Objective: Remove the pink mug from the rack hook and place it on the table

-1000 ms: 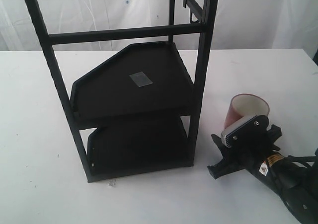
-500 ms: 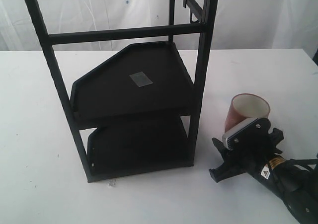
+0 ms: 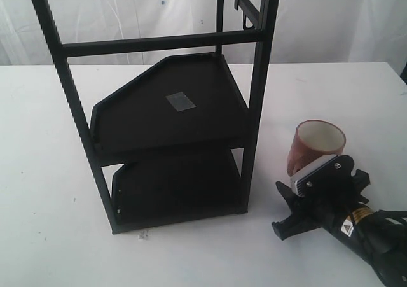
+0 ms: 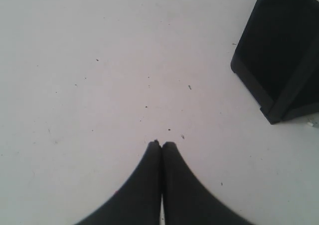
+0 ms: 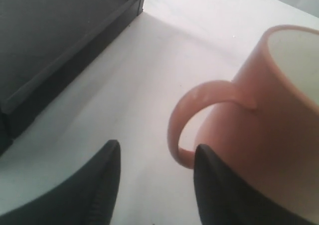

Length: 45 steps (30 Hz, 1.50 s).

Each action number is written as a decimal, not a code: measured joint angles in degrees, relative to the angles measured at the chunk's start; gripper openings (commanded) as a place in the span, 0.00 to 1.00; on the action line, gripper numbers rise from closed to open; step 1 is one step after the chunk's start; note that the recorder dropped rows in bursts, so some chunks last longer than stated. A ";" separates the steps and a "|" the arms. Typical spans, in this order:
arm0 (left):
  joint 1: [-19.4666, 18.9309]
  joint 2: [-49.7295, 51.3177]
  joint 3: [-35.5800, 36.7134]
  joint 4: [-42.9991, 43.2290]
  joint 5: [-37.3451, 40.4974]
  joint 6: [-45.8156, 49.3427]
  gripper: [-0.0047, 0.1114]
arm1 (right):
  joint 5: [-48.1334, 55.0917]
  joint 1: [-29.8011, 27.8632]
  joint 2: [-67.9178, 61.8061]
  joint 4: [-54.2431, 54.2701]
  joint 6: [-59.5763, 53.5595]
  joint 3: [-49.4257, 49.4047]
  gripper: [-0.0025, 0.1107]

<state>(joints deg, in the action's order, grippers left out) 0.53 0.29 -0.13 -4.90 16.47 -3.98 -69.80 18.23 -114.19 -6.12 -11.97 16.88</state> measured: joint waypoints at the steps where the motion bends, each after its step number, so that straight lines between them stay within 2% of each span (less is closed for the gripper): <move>1: 0.00 0.00 0.00 0.00 0.00 0.00 0.04 | 0.00 0.00 0.00 0.00 0.11 -0.13 0.41; 35: 0.00 0.00 0.00 0.00 0.00 0.00 0.04 | 0.92 0.00 7.79 1.55 1.53 -7.68 0.41; 45: 0.00 0.00 0.00 0.00 0.00 0.00 0.04 | 2.47 0.00 16.59 3.33 4.08 -11.77 0.41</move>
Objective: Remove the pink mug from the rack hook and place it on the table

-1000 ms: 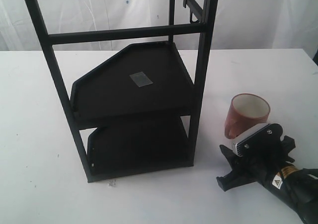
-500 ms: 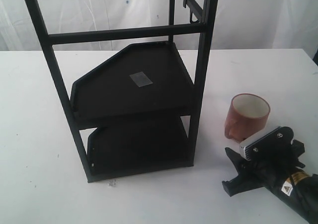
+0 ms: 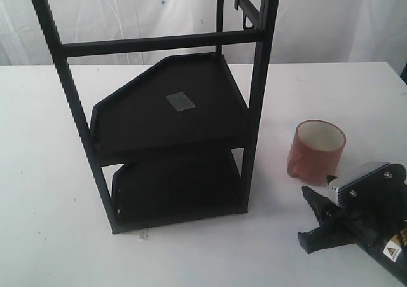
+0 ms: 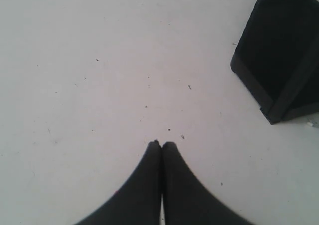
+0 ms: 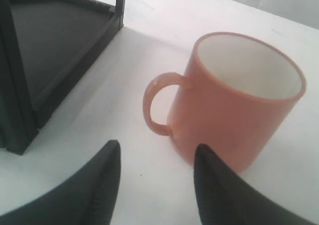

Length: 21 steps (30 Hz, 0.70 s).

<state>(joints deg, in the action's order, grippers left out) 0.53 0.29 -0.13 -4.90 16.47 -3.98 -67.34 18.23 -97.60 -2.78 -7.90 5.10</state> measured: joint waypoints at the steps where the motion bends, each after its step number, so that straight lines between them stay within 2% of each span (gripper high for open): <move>1: 0.00 0.00 0.00 0.00 0.00 0.00 0.04 | 0.00 0.00 0.79 0.37 0.11 -0.47 0.41; 21: 0.00 0.00 0.00 0.00 0.00 0.00 0.04 | 23.09 0.00 29.37 5.31 5.83 -1.58 0.39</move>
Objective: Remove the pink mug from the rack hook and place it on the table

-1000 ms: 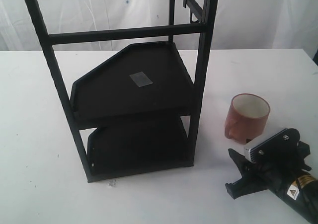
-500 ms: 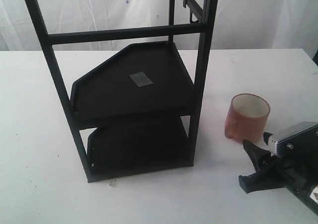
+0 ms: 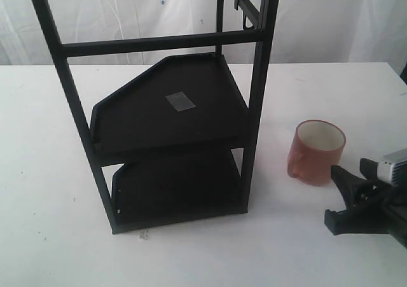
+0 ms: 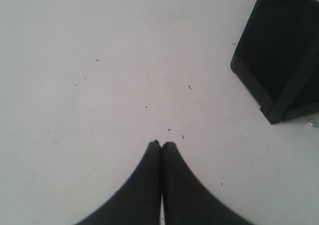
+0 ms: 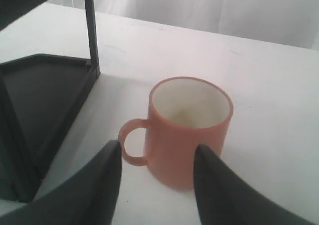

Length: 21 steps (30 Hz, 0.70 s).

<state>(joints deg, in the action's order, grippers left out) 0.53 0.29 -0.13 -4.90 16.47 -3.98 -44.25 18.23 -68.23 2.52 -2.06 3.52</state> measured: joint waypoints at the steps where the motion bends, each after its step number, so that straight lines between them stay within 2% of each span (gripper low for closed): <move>1: 0.00 0.00 0.00 0.00 0.00 0.00 0.04 | 1.07 0.00 1.96 0.36 0.27 0.00 0.39; 10: 0.00 0.00 0.00 0.00 0.00 0.00 0.04 | 17.62 0.00 17.07 2.55 0.91 4.08 0.31; 18: 0.00 0.00 0.00 0.00 0.00 0.00 0.04 | 29.90 0.00 27.43 3.29 1.01 6.66 0.30; 21: 0.00 0.00 0.00 0.00 0.00 0.00 0.04 | 33.53 0.00 31.13 3.32 1.01 6.66 0.25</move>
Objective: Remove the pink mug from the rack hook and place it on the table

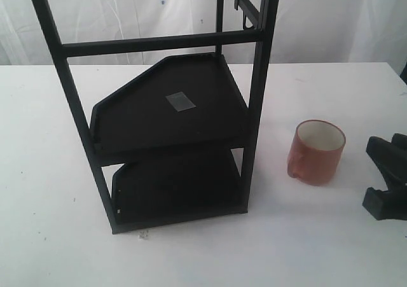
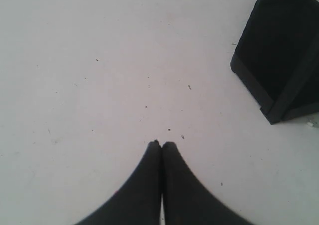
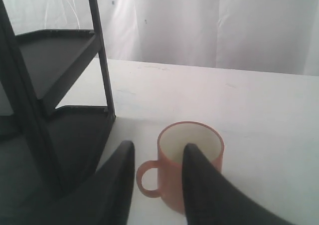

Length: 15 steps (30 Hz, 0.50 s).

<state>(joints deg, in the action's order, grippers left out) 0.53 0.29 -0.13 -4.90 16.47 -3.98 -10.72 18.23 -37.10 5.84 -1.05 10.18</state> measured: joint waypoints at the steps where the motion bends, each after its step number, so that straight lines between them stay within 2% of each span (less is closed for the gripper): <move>1: 0.00 0.00 0.00 0.00 0.00 0.00 0.04 | 1.00 0.00 1.23 0.00 0.00 0.00 0.23; 7: 0.00 0.00 0.00 0.00 0.00 0.00 0.04 | 5.58 0.00 7.69 0.00 0.00 0.00 0.03; 15: 0.00 0.00 0.00 0.00 0.00 0.00 0.04 | 10.72 0.00 16.71 0.00 0.00 0.00 0.02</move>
<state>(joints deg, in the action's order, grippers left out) 0.53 0.29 -0.13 -4.90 16.47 -3.98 0.00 18.23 -20.39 5.84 -1.05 10.18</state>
